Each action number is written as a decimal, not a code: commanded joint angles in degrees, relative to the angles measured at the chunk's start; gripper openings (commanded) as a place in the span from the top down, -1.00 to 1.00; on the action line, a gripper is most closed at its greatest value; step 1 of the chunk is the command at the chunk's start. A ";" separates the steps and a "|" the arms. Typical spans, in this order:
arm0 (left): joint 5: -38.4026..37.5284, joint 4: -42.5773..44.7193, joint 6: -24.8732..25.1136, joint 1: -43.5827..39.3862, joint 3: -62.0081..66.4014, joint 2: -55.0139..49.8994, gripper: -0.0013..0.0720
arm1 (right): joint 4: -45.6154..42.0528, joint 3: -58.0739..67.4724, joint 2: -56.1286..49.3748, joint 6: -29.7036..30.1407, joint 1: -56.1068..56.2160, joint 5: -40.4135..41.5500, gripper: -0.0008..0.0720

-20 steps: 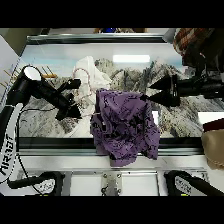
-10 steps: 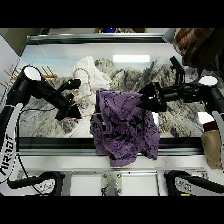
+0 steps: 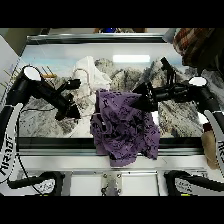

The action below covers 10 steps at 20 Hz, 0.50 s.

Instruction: Fold the clothes and pants, and hang the long-sleeved shirts on hangers.

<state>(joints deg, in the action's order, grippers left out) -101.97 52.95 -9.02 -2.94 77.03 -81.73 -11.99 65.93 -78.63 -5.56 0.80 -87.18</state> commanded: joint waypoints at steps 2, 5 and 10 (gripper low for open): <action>0.17 -0.46 0.02 -0.04 -0.02 0.00 0.92 | 0.17 -0.02 -0.46 0.04 1.33 0.37 -0.83; 0.17 -0.46 0.02 -0.04 -0.02 0.00 0.92 | -0.28 -0.02 -0.68 0.04 1.55 0.37 -0.83; 0.13 -0.46 0.02 -0.04 0.00 0.00 0.92 | -2.14 0.00 -0.66 0.04 1.31 0.37 -0.83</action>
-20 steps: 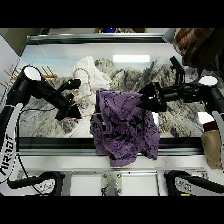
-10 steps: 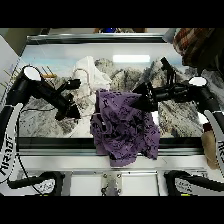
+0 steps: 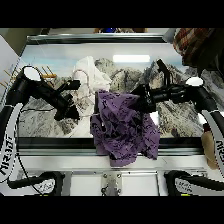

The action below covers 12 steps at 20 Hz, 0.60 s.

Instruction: Fold the clothes and pants, and hang the long-sleeved shirts on hangers.

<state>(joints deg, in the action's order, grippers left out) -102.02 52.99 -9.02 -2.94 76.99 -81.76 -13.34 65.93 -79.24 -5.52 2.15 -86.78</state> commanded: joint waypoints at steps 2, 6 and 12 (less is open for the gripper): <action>0.17 -0.50 0.02 -0.04 0.02 0.02 0.92 | -0.83 0.00 -0.04 0.00 -0.68 -0.02 -0.83; 0.22 -0.50 0.02 -0.04 0.02 0.02 0.92 | -0.81 -0.02 -0.04 0.00 -1.11 -0.04 -0.83; 0.17 -0.50 0.02 -0.04 0.02 0.02 0.92 | -0.74 -0.02 -0.07 -0.02 -1.09 -0.09 -0.83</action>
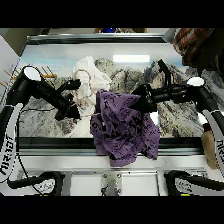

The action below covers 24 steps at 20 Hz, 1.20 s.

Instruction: Fold the clothes and pants, and hang the long-sleeved shirts on hangers.

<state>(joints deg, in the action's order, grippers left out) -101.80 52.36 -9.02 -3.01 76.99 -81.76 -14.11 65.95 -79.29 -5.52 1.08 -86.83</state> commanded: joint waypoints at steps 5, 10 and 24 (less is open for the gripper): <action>-0.09 0.13 0.02 0.02 0.02 0.02 0.92 | 0.00 -0.04 -0.02 -0.02 -0.02 0.00 -0.83; -0.09 0.13 0.02 0.02 0.02 0.02 0.92 | 0.00 -0.04 -0.02 -0.02 -0.02 0.00 -0.80; -0.15 0.13 0.02 0.02 0.04 0.02 0.92 | 0.02 -0.04 -0.02 14.75 -0.02 -0.02 0.92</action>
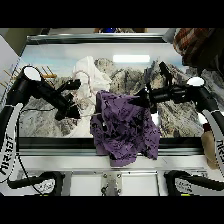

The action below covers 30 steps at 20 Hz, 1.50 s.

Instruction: Fold the clothes and pants, and hang the long-sleeved shirts on hangers.

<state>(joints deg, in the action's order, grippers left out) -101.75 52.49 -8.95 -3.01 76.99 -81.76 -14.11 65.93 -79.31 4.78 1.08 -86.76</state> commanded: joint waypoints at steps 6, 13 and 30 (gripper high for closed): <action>-0.26 0.04 -0.09 0.04 0.04 0.02 0.92 | 0.04 -0.02 0.02 4.42 -0.02 -0.07 0.93; -0.09 0.35 -10.69 0.02 0.04 0.02 0.71 | 0.48 -0.02 0.02 4.44 -0.02 -0.04 0.93; 5.31 0.48 -28.13 5.68 9.33 0.09 0.19 | 0.37 -0.02 0.13 0.37 -0.17 1.86 0.94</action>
<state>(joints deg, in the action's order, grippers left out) -96.99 52.88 -32.69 0.60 84.31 -81.73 -13.69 65.89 -79.24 6.42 0.95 -85.86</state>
